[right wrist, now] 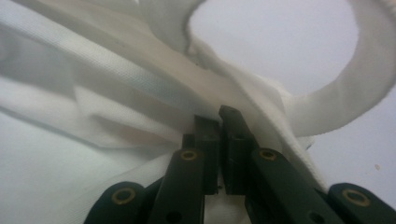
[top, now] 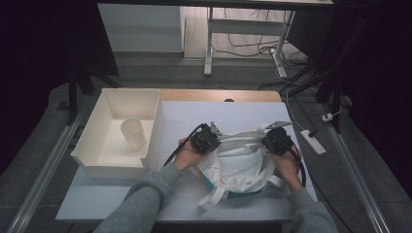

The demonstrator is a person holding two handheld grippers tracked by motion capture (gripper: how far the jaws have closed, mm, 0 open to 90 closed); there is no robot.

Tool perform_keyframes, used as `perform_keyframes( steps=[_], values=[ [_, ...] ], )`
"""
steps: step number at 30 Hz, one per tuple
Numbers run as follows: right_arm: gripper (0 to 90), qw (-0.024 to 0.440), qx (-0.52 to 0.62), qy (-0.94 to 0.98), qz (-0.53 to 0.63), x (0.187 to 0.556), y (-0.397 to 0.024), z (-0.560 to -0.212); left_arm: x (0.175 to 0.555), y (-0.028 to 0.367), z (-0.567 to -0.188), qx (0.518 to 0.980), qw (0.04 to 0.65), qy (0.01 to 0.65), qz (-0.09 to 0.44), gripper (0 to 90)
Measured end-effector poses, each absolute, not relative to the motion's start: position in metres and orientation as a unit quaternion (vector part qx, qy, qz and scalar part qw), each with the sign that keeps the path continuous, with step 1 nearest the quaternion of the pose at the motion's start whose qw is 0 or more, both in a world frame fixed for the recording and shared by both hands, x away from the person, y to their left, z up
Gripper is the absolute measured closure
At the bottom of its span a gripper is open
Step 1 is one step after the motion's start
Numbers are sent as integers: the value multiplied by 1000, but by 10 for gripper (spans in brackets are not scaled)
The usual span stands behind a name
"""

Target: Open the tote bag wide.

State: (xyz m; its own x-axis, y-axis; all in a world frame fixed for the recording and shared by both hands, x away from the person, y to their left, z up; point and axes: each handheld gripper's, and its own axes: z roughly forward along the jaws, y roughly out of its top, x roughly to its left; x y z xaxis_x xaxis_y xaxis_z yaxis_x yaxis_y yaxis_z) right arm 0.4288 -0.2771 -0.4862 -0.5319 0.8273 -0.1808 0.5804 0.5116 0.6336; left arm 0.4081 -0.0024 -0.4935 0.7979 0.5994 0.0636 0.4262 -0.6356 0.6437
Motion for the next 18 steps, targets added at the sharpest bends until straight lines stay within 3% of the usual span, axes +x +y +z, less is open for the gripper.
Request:
perform_keyframes(
  steps=[5, 9, 13, 18],
  values=[
    [828, 241, 421, 833, 265, 424, -276, -483, 410, 1, -494, 893, 314, 293, 136, 879],
    [675, 249, 382, 839, 297, 396, -265, -455, 413, 5, -495, 889, 324, 301, 121, 879],
    [621, 179, 316, 869, 336, 358, -235, -442, 413, 5, -495, 889, 322, 300, 123, 879],
    [576, 83, 262, 894, 355, 335, -184, -459, 411, 4, -494, 890, 320, 301, 126, 879]
  ],
)
